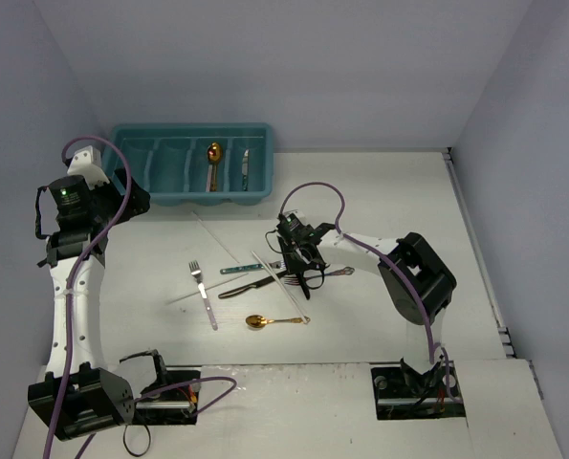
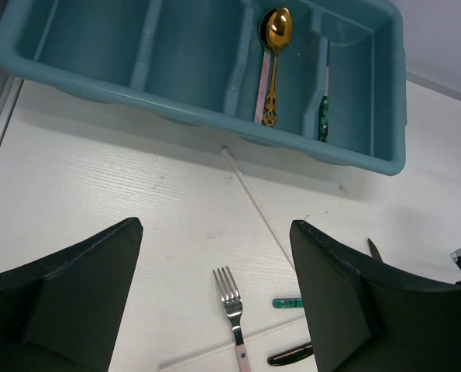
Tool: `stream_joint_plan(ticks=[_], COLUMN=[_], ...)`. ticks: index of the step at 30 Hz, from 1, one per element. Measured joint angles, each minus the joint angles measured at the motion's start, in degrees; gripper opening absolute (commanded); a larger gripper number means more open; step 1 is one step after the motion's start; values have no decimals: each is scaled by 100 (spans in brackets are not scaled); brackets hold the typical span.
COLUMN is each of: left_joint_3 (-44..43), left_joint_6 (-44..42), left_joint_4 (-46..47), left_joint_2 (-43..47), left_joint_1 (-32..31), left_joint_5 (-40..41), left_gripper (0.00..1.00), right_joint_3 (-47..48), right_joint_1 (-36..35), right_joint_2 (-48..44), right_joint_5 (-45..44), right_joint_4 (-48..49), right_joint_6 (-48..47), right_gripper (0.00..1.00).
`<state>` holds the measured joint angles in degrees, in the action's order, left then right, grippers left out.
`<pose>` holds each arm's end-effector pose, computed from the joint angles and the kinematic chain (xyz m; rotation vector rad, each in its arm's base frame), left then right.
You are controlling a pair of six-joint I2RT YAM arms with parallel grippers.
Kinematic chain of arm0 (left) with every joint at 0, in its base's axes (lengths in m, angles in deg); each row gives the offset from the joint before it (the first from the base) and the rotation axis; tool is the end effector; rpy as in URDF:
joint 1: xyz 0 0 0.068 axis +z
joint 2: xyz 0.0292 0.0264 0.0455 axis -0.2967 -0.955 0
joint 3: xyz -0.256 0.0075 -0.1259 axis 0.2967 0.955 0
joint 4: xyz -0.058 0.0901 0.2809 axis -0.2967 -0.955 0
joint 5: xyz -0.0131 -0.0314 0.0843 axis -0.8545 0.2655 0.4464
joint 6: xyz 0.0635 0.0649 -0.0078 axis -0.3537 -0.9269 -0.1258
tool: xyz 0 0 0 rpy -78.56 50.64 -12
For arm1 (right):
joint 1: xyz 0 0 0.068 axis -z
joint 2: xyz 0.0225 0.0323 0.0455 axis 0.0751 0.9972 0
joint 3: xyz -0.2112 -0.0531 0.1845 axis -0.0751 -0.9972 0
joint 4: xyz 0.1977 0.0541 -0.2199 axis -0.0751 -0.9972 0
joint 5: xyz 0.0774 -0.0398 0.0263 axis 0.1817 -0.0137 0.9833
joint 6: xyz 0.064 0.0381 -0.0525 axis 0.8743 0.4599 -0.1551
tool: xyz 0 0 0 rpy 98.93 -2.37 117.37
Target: Sort the eating utensils into containers
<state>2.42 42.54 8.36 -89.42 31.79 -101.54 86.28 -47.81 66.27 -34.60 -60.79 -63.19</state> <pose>0.3136 0.0530 0.3804 -0.3129 1.8902 -0.3701 0.3363 0.3134 0.1149 -0.4109 2.4827 0.4346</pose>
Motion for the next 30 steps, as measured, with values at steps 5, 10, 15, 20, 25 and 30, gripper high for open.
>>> stream_joint_plan(ticks=[5, 10, 15, 20, 25, 30], left_joint_3=[-2, -2, -2, -2, -2, -2], left_joint_6=[-2, -7, -7, -9, -4, 85], left_joint_4=[-11, -21, -34, -37, -32, -21], left_joint_2=[-6, -8, -21, -63, -72, -97], left_joint_1=[0, 0, 0, 0, 0, 0], left_joint_5=[8, 13, 15, 15, 4, -99], left_gripper=[75, 75, 75, 75, 75, 75], right_joint_3=[-37, -59, -61, -9, 8, 42], right_joint_1=[-44, -44, -46, -61, -132, -209], right_joint_2=[-5, -5, -2, 17, -17, -85], right_joint_5=[-155, -175, -173, -151, -116, -56], right_joint_4=[34, 75, 91, 62, -52, -444], right_joint_6=[-181, -300, -337, -362, -387, -427], right_gripper=[16, 11, 0, 0, 0, 0])
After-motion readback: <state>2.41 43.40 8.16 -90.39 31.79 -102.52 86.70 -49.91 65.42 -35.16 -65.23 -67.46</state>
